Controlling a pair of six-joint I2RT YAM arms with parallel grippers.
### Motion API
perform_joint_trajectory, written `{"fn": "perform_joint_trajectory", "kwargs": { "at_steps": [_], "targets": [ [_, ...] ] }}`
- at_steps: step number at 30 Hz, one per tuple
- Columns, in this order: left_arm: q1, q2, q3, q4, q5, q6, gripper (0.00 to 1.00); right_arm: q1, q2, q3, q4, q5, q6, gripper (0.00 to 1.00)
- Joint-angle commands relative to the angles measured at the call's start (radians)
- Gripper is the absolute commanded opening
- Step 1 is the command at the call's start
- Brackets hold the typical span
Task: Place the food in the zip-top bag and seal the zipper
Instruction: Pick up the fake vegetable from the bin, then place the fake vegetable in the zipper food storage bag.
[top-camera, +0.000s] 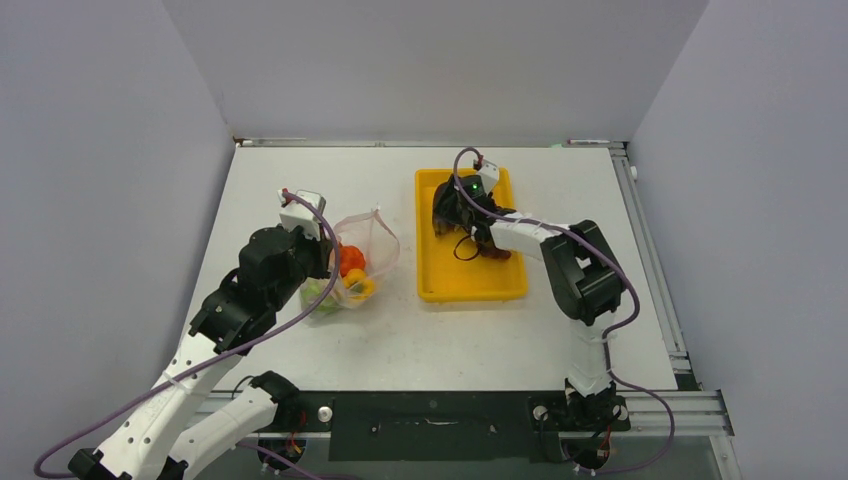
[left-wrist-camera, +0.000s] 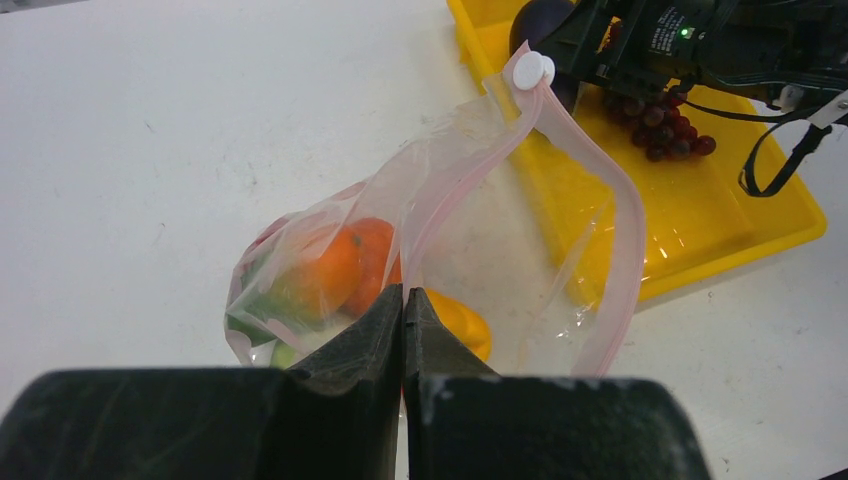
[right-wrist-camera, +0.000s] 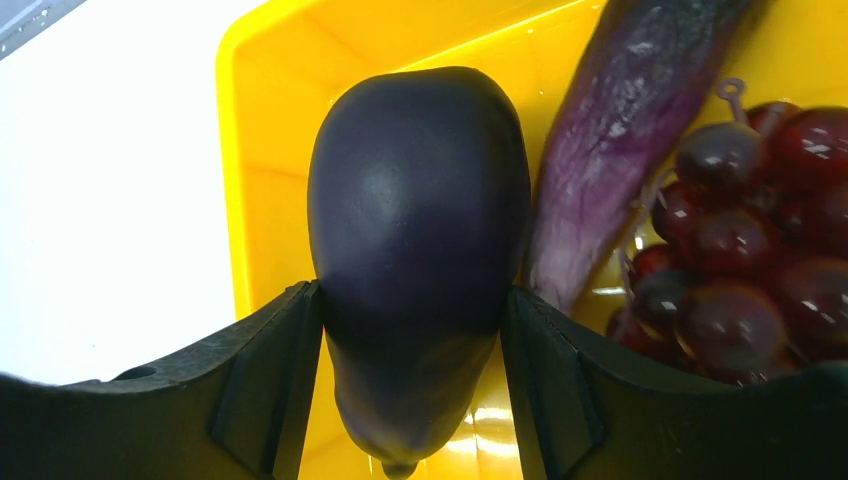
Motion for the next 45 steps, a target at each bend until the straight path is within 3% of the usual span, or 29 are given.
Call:
{"fn": "perform_joint_trajectory", "kwargs": {
  "at_steps": [1, 20, 34, 45],
  "targets": [
    [0.008, -0.002, 0.002, 0.045, -0.01, 0.014, 0.0, 0.003, -0.152, -0.054, 0.052, 0.007, -0.021, 0.05],
    [0.008, -0.002, 0.001, 0.045, 0.01, 0.007, 0.0, 0.058, -0.527, -0.216, -0.078, -0.166, -0.177, 0.05],
    [0.008, -0.001, 0.003, 0.046, 0.028, 0.002, 0.0, 0.203, -0.78, -0.198, -0.316, -0.239, -0.36, 0.05],
    [0.008, -0.001, 0.004, 0.044, 0.038, 0.002, 0.0, 0.256, -0.9, -0.193, -0.366, -0.39, -0.387, 0.05]
  ]
}}
